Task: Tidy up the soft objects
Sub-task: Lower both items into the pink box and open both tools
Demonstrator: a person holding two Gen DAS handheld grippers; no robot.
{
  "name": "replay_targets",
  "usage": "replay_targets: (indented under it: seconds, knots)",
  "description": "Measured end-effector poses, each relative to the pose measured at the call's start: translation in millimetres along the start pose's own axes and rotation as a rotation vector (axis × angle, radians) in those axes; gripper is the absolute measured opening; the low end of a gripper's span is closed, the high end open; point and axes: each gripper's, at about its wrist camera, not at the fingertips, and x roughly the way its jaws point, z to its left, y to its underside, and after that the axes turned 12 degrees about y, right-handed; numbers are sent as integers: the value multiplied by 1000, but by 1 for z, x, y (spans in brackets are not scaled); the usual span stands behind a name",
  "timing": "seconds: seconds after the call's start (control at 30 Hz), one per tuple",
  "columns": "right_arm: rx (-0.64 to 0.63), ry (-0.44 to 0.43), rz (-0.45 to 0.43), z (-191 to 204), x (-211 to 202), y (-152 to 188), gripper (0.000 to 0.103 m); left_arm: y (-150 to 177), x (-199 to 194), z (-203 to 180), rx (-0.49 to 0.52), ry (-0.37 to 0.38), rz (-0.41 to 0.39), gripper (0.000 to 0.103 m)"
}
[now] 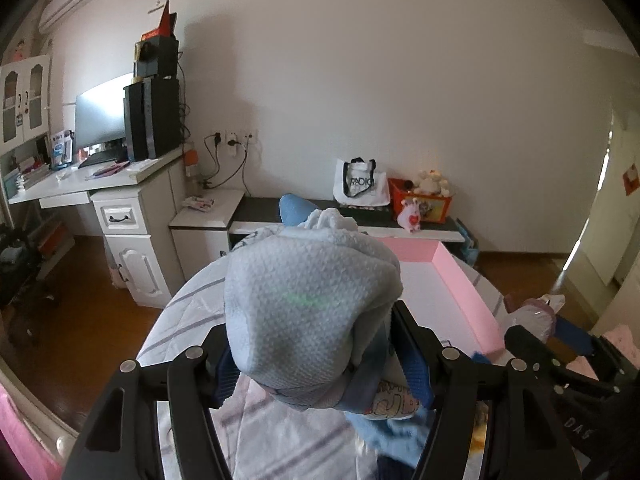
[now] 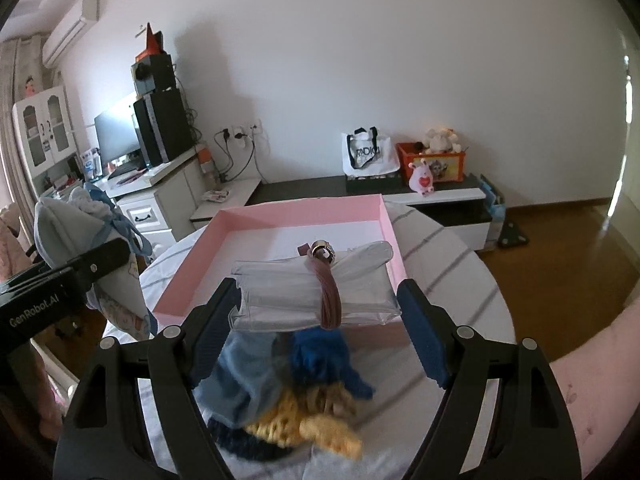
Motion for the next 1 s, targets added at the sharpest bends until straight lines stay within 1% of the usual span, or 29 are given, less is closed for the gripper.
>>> replay_targets:
  seconds: [0.23,0.37,0.53,0.6,0.63,0.67,0.73,0.77,0.8,0.87,0.9,0.97,1.0]
  knots:
    - [-10,-6,61,7,52,-10,78,-25,96,17,-12,19,80,63]
    - [-19,-20,98,12,73,-9,78,-46,153,31,-25,18,127,64]
    - [-39,-19,129,16,91,-5,78,-70,206,44,-25,20,158,68]
    - [-42,-18,151,16,97,-3,78,-70,212,47,-27,18,165,73]
    - [-41,-17,160,16,99,-2,80,-70,215,48,-30,17,167,74]
    - [-41,-14,167,16,101,-3,82,-72,220,51,-32,14,168,78]
    - [-37,1,171,15,103,-2,83,-69,219,50,-31,0,163,86]
    - [-34,7,171,14,103,-2,84,-69,222,53,-34,-15,161,93]
    - [-30,12,169,13,102,-2,86,-67,221,52,-37,-20,158,97]
    - [-19,22,164,12,99,-1,94,-64,223,55,-51,-18,153,101]
    - [-12,25,161,10,98,-1,95,-60,220,54,-54,-19,154,103]
    - [-4,26,155,8,97,-1,99,-55,223,52,-55,-25,159,103]
    - [-3,27,153,7,97,-1,100,-53,223,50,-53,-26,161,103]
